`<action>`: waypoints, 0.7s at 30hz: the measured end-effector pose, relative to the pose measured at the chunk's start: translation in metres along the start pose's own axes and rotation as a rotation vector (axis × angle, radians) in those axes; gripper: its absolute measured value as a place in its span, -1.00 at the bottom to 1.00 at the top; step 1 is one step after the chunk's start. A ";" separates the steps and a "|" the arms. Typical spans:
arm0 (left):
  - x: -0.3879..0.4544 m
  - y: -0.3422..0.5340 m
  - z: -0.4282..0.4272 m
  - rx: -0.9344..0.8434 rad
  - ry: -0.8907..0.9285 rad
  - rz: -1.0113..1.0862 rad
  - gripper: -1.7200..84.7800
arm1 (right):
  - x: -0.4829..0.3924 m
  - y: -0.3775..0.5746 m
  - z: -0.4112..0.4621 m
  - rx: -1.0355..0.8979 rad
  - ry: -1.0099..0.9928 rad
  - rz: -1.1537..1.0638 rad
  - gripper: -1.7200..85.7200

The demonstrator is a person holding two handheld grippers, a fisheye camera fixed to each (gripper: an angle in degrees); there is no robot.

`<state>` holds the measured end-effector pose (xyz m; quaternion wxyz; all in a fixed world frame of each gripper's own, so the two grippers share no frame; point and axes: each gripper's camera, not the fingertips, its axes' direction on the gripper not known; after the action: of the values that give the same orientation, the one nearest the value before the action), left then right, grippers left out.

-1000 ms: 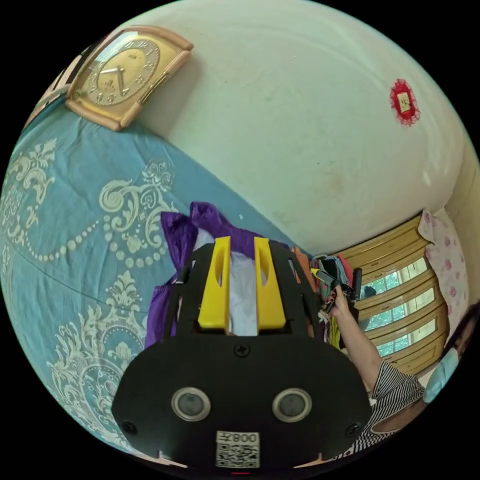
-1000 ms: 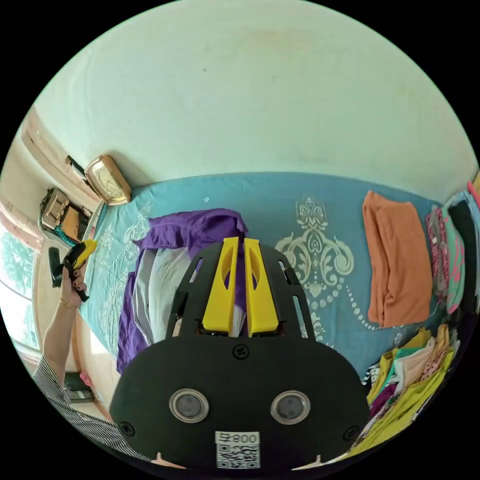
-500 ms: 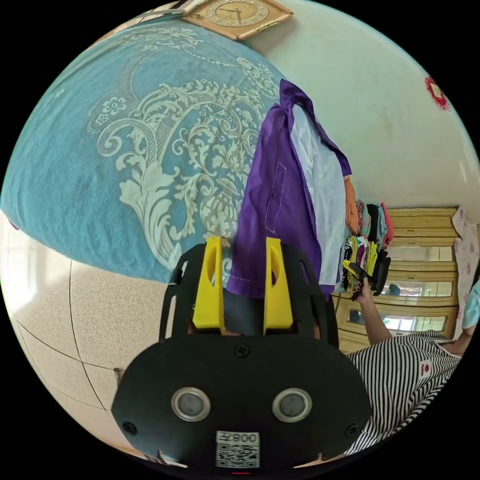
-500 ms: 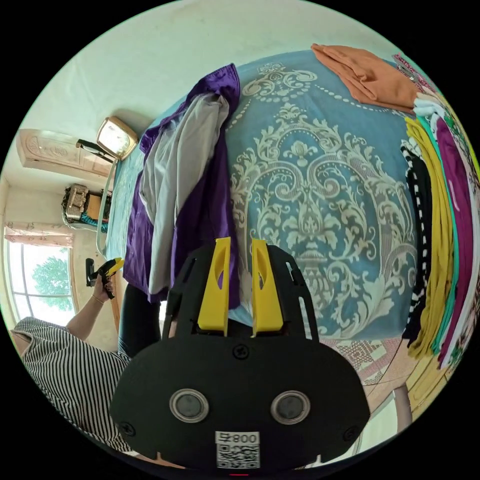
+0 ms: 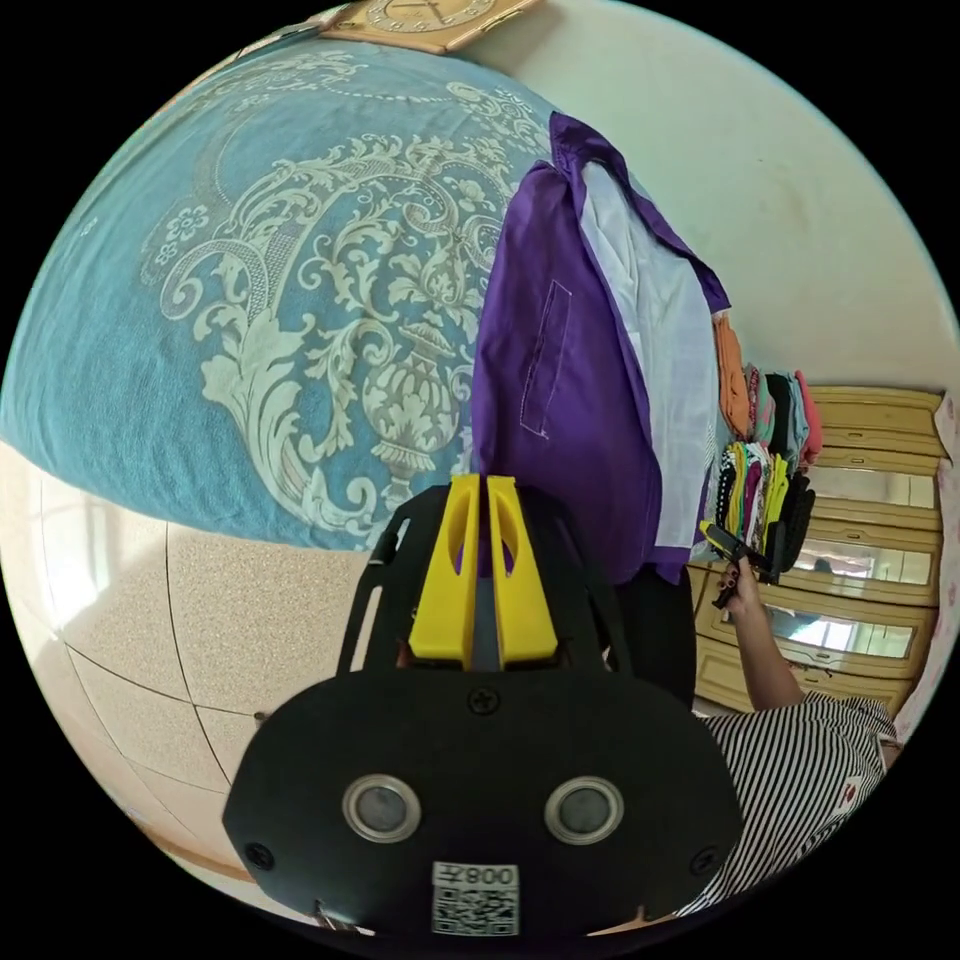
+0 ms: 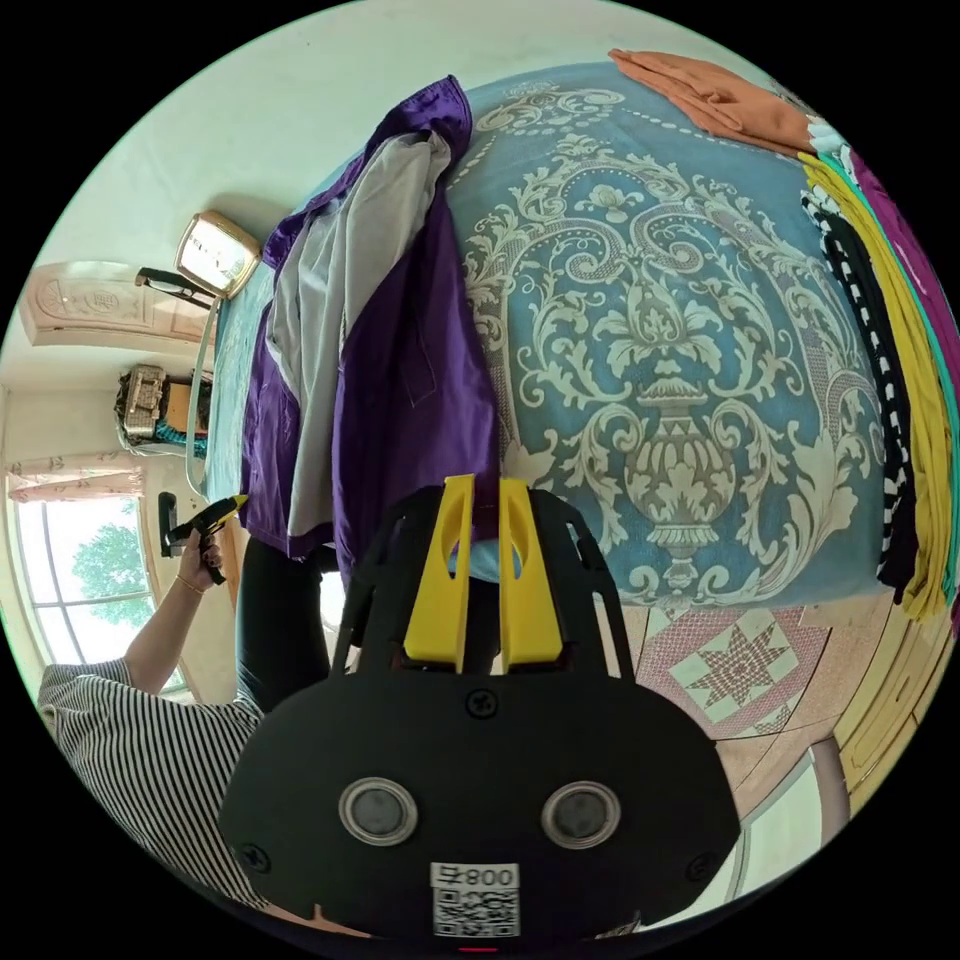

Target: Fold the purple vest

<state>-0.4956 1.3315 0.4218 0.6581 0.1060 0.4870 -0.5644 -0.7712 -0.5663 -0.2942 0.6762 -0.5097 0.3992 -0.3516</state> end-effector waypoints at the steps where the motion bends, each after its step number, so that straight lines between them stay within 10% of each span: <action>1: 0.001 0.011 -0.003 0.018 0.024 0.006 -0.92 | -0.004 0.003 0.003 -0.002 -0.021 0.007 -0.92; 21: -0.025 0.229 0.017 0.165 0.080 -0.100 -0.88 | -0.043 0.145 0.051 0.152 -0.176 0.253 -0.95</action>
<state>-0.2906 1.4137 0.3552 0.5981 0.1580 0.4693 -0.6301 -0.7336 -0.4737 -0.4183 0.7840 -0.4314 0.3718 -0.2469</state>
